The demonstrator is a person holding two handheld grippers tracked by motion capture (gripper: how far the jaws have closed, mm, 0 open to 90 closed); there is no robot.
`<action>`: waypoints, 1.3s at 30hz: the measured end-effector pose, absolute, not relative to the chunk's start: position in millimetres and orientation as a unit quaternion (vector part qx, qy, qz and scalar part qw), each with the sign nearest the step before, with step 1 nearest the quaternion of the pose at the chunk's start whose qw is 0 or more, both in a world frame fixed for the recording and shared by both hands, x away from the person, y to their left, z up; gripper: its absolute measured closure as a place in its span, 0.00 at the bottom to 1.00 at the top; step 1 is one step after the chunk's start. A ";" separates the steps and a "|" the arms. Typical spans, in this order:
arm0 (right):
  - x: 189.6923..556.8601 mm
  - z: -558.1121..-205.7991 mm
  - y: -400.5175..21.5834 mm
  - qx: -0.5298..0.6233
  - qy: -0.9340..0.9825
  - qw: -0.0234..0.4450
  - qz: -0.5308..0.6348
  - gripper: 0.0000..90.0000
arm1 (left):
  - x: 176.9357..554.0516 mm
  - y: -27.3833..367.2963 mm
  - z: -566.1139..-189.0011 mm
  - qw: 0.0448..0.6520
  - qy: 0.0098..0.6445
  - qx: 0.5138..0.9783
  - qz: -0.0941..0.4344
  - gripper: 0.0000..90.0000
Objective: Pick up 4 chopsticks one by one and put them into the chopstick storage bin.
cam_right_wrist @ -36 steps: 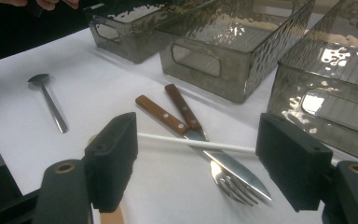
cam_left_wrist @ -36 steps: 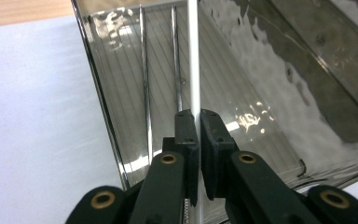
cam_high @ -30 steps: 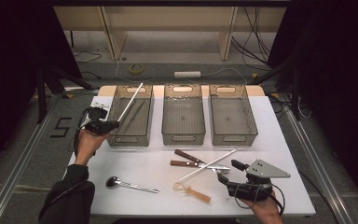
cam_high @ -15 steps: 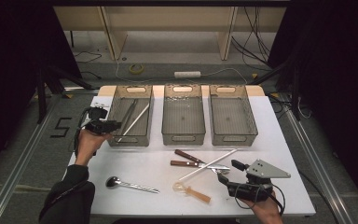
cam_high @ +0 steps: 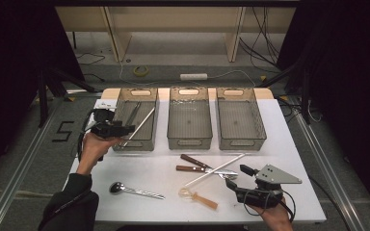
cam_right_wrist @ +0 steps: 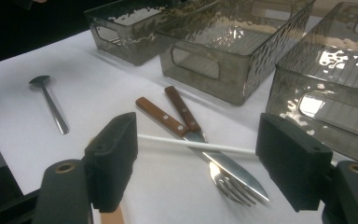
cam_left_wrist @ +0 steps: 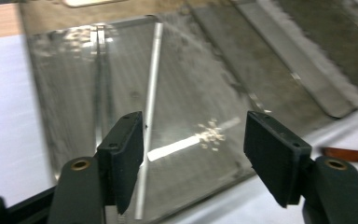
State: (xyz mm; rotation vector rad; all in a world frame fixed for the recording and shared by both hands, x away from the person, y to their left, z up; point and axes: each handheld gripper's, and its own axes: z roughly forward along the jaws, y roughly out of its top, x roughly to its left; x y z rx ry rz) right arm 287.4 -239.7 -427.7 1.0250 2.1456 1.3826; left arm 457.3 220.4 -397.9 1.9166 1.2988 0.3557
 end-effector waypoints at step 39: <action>287.0 -428.1 -239.4 0.365 0.767 0.198 0.488 0.34 | 409.9 138.4 -409.1 0.389 0.415 0.818 0.088 0.26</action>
